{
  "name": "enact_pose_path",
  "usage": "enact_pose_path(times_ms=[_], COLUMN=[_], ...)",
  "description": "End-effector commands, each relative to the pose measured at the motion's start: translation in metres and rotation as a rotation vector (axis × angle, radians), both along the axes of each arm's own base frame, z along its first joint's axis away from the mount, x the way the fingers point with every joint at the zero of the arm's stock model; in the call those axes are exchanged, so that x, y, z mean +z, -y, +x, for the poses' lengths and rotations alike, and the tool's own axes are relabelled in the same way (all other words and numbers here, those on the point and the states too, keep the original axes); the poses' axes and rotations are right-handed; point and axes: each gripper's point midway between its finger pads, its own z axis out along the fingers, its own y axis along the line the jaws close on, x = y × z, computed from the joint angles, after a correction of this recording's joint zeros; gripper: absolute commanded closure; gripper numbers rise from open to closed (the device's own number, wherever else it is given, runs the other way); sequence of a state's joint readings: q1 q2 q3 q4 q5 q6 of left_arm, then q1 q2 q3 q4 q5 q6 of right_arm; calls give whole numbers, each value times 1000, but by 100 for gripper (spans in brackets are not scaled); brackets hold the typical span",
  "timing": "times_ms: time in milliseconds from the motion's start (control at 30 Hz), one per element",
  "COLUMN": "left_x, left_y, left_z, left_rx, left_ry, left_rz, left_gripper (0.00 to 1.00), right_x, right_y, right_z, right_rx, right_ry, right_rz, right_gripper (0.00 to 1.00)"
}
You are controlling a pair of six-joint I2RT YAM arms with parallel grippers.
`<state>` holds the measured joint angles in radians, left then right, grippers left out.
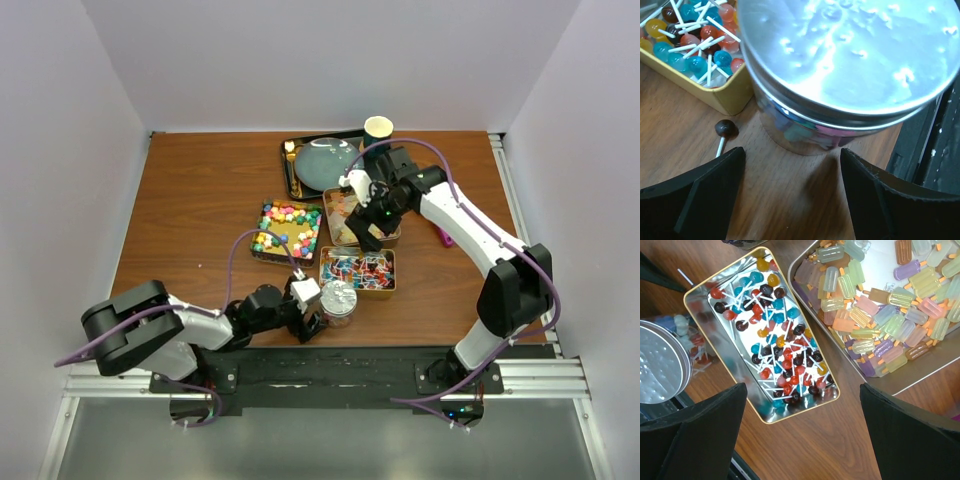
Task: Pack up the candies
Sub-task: Move the packing bottle to the center of the board.
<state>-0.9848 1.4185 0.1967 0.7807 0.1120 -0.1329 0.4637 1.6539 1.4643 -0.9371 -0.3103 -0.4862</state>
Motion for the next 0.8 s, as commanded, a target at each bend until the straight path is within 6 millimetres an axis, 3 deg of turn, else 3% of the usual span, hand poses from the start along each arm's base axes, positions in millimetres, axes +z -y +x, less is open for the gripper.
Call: enact_pose_path(times_ms=[0,267,333,400,433,467,533,667,700,733,767], left_x=[0,0,11,-1,12,0,1,9,10,6,7], left_y=[-1,23,32,30,36,35,39,50,51,53,56], left_z=[-1,-16,-11,-12,-7,-5,8,1,1,1,3], left_rx=[-29,-129,-138,-150,-136,-132,-83,-125,-124,-126,-124], left_ry=[79,150,240,271,336,331,359,371,372,368,371], left_rz=[30,-4,-44,-19,-64,-38,-25,-88,-92,-88,-90], left_gripper=[19,20,20,18,17,15,14,13,11,1,1], right_x=[12,3,5,10,10,8,2,-8,-9,-14,-17], right_y=[-7,-5,-8,-11,-10,-9,-3,13,14,21,24], right_z=[-2,-9,-22,-35,-43,-50,-54,-67,-71,-80,-82], right_rx=[1,75,101,151,198,215,250,339,363,421,430], right_ry=[9,-27,-75,-115,-108,-124,-113,-84,-80,-75,-75], right_rz=[60,80,150,222,228,229,203,141,137,114,100], right_gripper=[1,1,1,1,1,1,1,1,1,1,1])
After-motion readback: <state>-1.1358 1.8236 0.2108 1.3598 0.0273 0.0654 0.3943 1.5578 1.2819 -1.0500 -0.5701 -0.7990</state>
